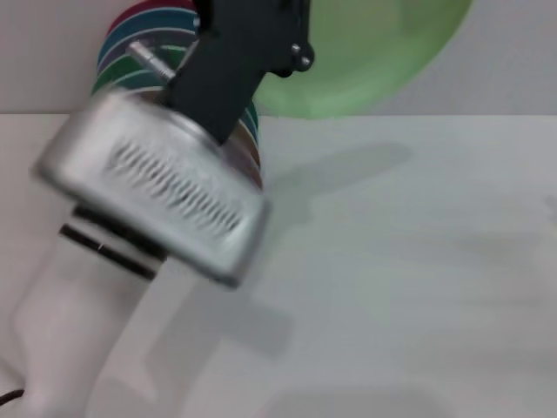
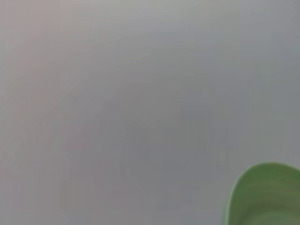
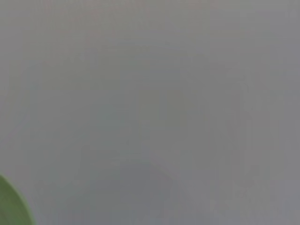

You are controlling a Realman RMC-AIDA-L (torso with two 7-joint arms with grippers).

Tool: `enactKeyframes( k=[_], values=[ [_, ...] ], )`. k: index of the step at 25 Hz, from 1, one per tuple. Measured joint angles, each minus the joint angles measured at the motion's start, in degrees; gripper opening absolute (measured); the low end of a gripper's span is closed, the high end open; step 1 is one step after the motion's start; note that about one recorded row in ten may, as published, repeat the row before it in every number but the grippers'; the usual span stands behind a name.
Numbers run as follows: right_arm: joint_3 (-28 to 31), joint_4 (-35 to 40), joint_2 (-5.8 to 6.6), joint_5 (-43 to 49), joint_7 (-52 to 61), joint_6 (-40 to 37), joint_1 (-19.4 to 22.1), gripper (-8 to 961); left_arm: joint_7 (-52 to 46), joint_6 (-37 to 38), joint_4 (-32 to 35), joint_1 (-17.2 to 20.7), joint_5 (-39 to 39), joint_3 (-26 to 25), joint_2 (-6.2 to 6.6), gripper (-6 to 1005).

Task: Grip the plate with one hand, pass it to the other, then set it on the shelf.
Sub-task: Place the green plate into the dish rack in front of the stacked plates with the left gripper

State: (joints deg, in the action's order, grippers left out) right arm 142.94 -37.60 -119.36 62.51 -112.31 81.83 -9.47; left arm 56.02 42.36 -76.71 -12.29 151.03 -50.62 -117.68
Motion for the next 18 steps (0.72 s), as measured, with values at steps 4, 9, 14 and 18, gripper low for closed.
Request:
enactKeyframes(
  k=[4, 9, 14, 18],
  values=[
    [-0.2, 0.1, 0.01, 0.3, -0.1, 0.0, 0.0, 836, -28.3, 11.6, 10.8, -1.1, 14.8, -5.2, 1.44, 44],
    [-0.2, 0.4, -0.05, 0.9, -1.4, 0.2, 0.1, 836, -48.1, 27.4, 26.4, -6.4, 15.5, -6.7, 6.69, 43],
    [-0.4, 0.5, -0.06, 1.8, -1.6, 0.7, -0.1, 836, -49.6, 43.0, 47.4, -12.3, 15.1, -8.4, 6.34, 44],
    [-0.8, 0.5, -0.03, 2.2, -2.4, 1.9, -0.3, 836, -48.6, 48.3, 55.9, -14.7, 15.0, -9.0, 5.74, 44]
  ],
)
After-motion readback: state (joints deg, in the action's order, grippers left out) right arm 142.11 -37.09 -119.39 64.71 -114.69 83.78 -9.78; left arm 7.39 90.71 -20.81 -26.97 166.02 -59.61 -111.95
